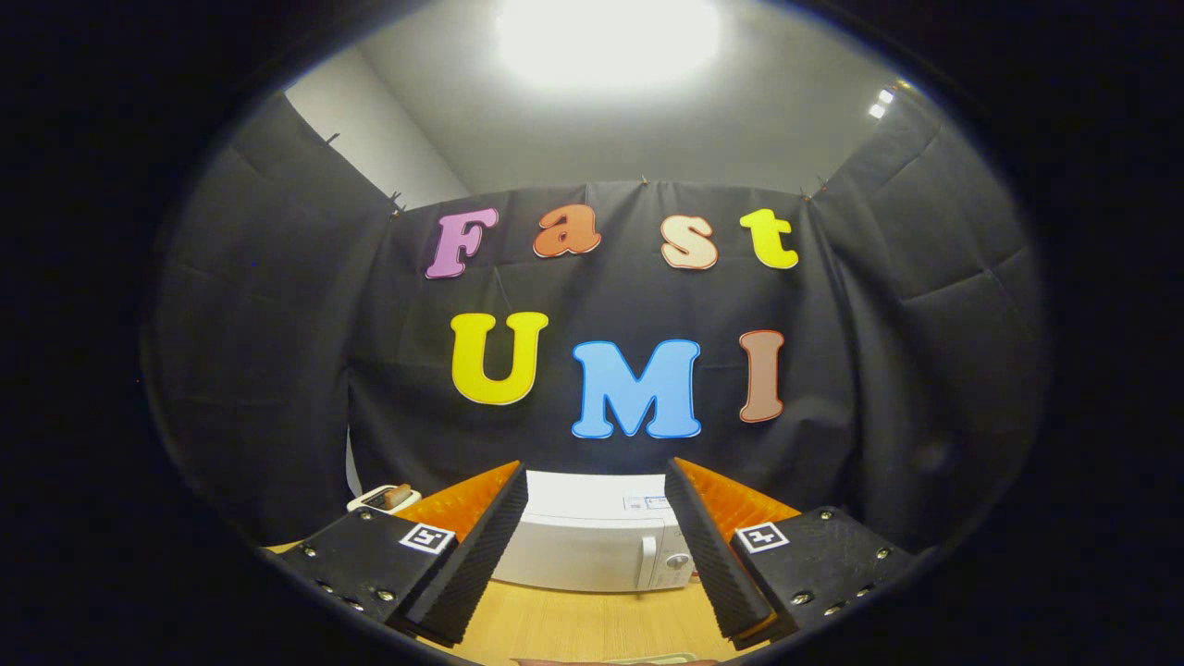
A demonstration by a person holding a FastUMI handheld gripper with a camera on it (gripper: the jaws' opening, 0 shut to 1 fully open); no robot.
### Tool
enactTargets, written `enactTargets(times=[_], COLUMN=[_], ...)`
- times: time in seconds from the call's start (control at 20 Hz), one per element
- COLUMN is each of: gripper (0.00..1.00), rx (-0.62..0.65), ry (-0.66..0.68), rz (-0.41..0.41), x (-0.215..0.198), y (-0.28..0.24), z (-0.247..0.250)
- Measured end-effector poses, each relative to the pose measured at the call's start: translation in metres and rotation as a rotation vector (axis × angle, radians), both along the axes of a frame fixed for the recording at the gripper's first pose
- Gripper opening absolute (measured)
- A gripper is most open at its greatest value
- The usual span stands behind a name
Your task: Open the microwave, put the food inside, and close the microwave door.
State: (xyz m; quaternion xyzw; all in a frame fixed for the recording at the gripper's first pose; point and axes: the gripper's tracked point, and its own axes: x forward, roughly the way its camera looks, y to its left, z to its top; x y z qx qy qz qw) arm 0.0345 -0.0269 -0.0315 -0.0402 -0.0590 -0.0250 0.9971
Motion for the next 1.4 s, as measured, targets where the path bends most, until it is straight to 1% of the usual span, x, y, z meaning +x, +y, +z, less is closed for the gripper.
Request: enactTargets(times=[0.05, 0.15, 0.35, 0.5, 0.7, 0.75, 0.9, 0.95, 1.2, 1.4], gripper=[0.95, 0.95, 0.95, 0.95, 0.95, 0.95, 0.95, 0.84, 0.84, 0.83], rx=[-0.010, -0.021, -0.015, 0.010, 0.095, 0.116, 0.133, 0.126, 0.135, 0.100], ry=[-0.013, -0.030, -0.003, 0.072, 0.202, 0.213, 0.233, 0.233, 0.266, 0.254], rz=[0.003, 0.035, 0.031, 0.015, 0.007, 0.016, -0.017, -0.028, -0.009, -0.027], x=[0.005, 0.020, 0.062, 0.101, 0.146, 0.155, 0.179, 0.186, 0.214, 0.233], y=[-0.003, -0.003, -0.027, -0.049, -0.076, -0.079, -0.098, -0.104, -0.105, -0.106], z=[-0.008, -0.030, -0.089, -0.140, -0.200, -0.209, -0.231, -0.237, -0.269, -0.278])
